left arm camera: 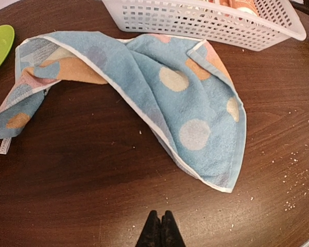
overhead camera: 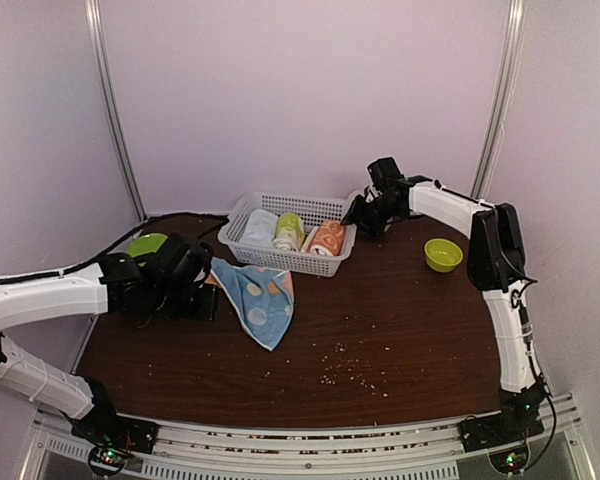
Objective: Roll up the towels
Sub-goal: Move the bin to the center of the board, then pick up the towel from the center of the board.
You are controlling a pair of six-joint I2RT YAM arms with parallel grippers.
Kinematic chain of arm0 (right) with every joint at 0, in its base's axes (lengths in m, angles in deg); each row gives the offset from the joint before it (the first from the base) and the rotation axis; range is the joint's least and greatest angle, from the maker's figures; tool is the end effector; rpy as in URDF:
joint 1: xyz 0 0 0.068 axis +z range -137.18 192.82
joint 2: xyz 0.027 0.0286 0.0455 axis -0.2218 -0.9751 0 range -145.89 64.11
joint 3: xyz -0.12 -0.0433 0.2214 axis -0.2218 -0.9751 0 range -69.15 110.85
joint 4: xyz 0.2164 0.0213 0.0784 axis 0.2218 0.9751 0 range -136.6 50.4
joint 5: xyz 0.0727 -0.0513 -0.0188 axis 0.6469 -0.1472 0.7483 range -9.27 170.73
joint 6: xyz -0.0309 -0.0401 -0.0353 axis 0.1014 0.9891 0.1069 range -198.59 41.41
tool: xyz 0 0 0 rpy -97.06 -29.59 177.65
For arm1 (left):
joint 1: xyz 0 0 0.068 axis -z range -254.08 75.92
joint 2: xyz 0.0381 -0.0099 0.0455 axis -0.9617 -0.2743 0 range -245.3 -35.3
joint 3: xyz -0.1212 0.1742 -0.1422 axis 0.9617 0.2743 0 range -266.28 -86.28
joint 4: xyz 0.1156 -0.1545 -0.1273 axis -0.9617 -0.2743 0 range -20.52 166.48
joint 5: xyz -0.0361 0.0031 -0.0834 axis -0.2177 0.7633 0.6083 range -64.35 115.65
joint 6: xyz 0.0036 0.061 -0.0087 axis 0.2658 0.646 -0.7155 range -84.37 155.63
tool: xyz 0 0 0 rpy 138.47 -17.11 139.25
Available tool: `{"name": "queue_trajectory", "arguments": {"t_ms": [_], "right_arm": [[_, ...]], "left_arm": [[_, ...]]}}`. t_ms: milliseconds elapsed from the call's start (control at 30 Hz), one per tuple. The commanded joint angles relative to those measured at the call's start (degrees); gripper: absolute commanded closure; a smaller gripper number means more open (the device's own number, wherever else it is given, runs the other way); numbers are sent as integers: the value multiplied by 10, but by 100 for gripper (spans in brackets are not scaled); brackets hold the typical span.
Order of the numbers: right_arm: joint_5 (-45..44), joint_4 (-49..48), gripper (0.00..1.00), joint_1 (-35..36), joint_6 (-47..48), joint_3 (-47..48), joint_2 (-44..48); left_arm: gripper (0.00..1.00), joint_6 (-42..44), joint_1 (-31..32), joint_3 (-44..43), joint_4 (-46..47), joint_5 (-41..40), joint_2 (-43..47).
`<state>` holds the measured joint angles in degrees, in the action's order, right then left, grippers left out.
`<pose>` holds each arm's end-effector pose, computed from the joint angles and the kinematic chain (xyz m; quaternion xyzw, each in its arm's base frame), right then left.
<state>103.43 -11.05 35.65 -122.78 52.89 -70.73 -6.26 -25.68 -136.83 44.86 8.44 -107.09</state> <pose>0.4462 0.2073 0.2120 0.1011 0.9135 0.3458 0.1891 0.1659 -0.1660 0.2316 0.0056 0.9385 -0.1231 0.3226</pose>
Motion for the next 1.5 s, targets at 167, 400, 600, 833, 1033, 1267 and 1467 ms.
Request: {"name": "queue_trajectory", "arguments": {"t_ms": [167,400,600,833,1033,1267,1467], "right_arm": [[20,22,29,4,35,43,28],[-36,28,21,4,75,-105,190],[-81,-15,25,49,109,-291,349],[-133,-25,39,245,178,-351,354],[-152,-22,51,361,197,-281,218],[-204,41,48,428,233,-158,84],[-249,74,46,436,241,-135,39]], "left_arm": [[93,-30,-15,-5,-24,-13,-43],[58,-36,-31,-24,21,53,-104],[55,-54,-31,-13,46,65,-100],[55,-62,-31,37,15,2,20],[54,-64,-31,65,-48,-41,133],[53,-68,-31,84,-114,-74,221],[52,-75,-31,97,-127,-93,260]]}}
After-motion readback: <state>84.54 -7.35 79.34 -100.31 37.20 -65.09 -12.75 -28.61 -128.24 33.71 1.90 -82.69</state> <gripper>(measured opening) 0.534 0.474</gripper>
